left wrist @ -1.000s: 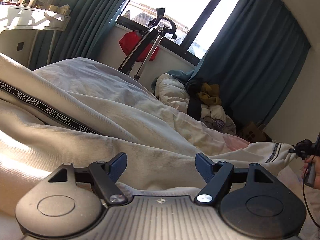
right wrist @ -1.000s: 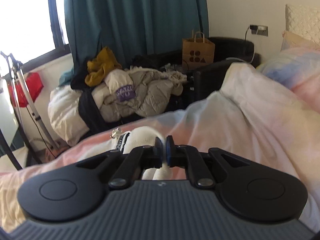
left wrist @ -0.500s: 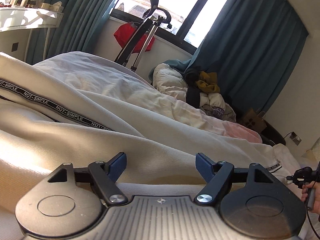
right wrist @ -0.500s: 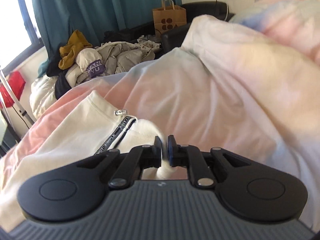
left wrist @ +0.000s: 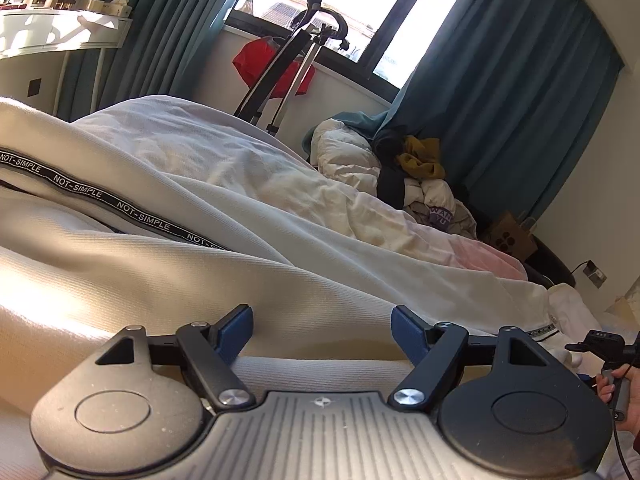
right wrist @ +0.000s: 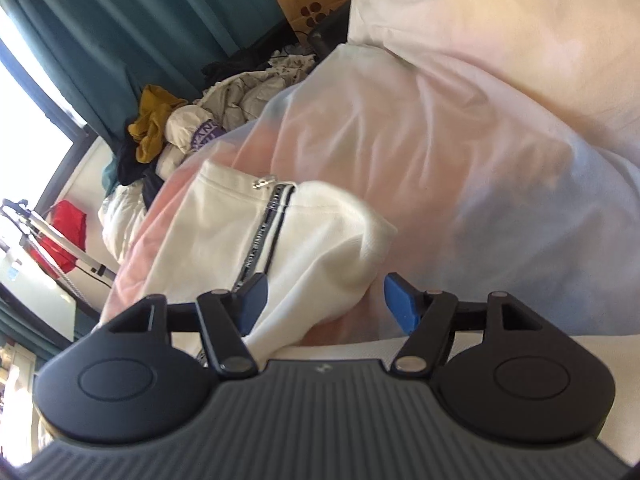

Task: Fold clothes

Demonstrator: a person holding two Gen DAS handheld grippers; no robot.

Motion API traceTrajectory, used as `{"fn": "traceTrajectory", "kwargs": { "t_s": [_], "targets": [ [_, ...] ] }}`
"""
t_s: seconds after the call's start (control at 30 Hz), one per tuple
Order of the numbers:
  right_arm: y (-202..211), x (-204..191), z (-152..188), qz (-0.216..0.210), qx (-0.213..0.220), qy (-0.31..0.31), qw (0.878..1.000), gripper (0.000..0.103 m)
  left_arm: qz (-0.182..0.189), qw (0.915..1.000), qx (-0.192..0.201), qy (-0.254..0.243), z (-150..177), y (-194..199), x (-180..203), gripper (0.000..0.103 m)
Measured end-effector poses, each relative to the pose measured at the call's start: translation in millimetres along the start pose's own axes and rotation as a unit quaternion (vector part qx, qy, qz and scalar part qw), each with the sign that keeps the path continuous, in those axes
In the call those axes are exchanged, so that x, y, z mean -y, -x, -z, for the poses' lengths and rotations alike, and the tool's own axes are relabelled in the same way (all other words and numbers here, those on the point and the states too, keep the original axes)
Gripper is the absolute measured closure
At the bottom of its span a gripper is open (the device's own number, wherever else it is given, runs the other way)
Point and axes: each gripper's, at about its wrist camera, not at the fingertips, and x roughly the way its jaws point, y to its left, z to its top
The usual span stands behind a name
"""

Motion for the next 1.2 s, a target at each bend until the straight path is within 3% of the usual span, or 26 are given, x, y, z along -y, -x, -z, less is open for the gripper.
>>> {"fn": "traceTrajectory", "kwargs": {
  "t_s": [0.07, 0.1, 0.13, 0.17, 0.2, 0.3, 0.5, 0.57, 0.77, 0.83, 0.9, 0.93, 1.0, 1.13, 1.2],
  "targets": [
    [1, 2, -2, -0.001, -0.003, 0.002, 1.000, 0.039, 0.000, 1.0000, 0.002, 0.001, 0, -1, 0, 0.025],
    [2, 3, -3, -0.002, -0.005, 0.004, 1.000, 0.055, -0.001, 1.0000, 0.001, 0.001, 0, -3, -1, 0.025],
    [2, 4, -4, -0.003, -0.006, 0.005, 1.000, 0.064, -0.002, 1.0000, 0.001, 0.000, 1, -4, -1, 0.025],
    [3, 5, -5, -0.004, -0.008, 0.006, 1.000, 0.081, -0.003, 1.0000, 0.002, 0.000, 2, -5, -1, 0.025],
    [3, 6, -6, -0.004, -0.009, 0.007, 1.000, 0.089, -0.003, 1.0000, 0.001, 0.001, 2, -5, -1, 0.025],
    [5, 10, -9, -0.007, -0.014, 0.011, 1.000, 0.089, -0.001, 1.0000, 0.002, 0.000, 2, -6, -2, 0.025],
    [9, 17, -15, -0.013, -0.025, 0.016, 0.999, 0.086, -0.004, 1.0000, -0.002, -0.008, 4, -5, 2, 0.024],
    [27, 36, -15, -0.036, -0.045, -0.001, 0.998, 0.086, -0.002, 0.9999, -0.003, -0.010, 6, -3, 5, 0.024],
    [109, 102, -4, -0.016, -0.029, -0.045, 0.998, 0.078, 0.024, 0.9997, 0.007, 0.002, 15, 9, 16, 0.024],
    [131, 125, 3, -0.013, -0.025, -0.066, 0.997, 0.071, 0.028, 0.9996, 0.005, 0.002, 17, 16, 21, 0.024],
    [146, 144, 12, -0.004, -0.023, -0.089, 0.996, 0.051, 0.033, 0.9995, 0.003, 0.002, 19, 23, 26, 0.024],
    [151, 153, 15, -0.001, -0.021, -0.098, 0.995, 0.046, 0.035, 0.9994, 0.001, 0.001, 20, 26, 29, 0.023],
    [150, 166, 23, -0.006, -0.029, -0.118, 0.993, 0.037, 0.040, 0.9992, -0.001, 0.001, 22, 33, 33, 0.023],
    [128, 177, 44, -0.037, -0.083, -0.152, 0.984, 0.036, 0.041, 0.9992, -0.003, 0.003, 26, 48, 41, 0.023],
    [117, 173, 48, -0.030, -0.074, -0.138, 0.987, 0.036, 0.034, 0.9994, 0.000, 0.006, 27, 54, 41, 0.023]
  ]
}}
